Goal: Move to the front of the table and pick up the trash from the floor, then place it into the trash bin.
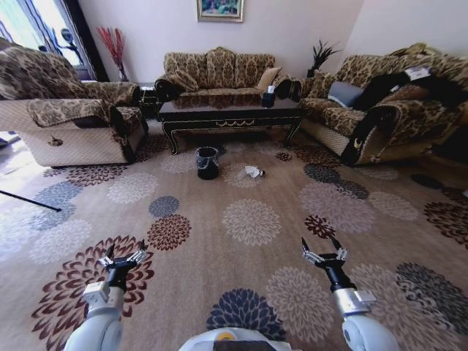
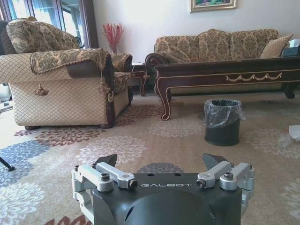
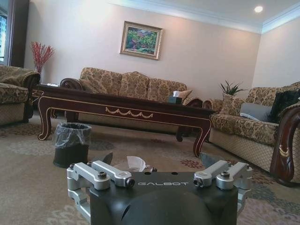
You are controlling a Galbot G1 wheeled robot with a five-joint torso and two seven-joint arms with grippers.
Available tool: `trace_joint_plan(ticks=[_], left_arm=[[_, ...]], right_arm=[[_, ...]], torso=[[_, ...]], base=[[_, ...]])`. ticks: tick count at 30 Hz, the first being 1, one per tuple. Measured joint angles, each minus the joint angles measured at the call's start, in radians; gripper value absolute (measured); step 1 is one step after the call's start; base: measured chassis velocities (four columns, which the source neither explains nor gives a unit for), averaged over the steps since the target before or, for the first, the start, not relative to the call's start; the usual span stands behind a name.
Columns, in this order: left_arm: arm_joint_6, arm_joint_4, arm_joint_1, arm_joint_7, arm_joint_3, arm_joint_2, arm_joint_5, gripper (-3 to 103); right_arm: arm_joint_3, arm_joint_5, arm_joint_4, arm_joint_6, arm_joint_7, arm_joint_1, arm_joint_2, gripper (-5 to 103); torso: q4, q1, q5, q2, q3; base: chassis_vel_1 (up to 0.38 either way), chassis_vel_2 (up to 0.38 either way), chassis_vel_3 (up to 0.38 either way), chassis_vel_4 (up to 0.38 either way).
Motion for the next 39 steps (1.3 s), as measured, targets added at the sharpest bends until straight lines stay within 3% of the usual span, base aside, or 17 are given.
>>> trace_joint_plan(ticks=[21,39], left_arm=[[-0.008,0.005,0.014,0.003,-0.002,-0.007,0.008,100],[-0.037,-0.009,0.007,0.016,-0.002,0.014,0.037,100]], right_arm=[[-0.007,-0.008,0.007,0.003,0.003,-0.001,0.007,100],[-0.015,-0.013,0.007,0.003,0.003,-0.005,0.010,100]], torso=[[0.0000,-0.016,0.0000,-0.083,-0.067],[0.0000,-0.017,-0.0001,-0.147,-0.132]], base=[[0.000,0.000,0.000,0.000],[0.000,0.000,0.000,0.000]])
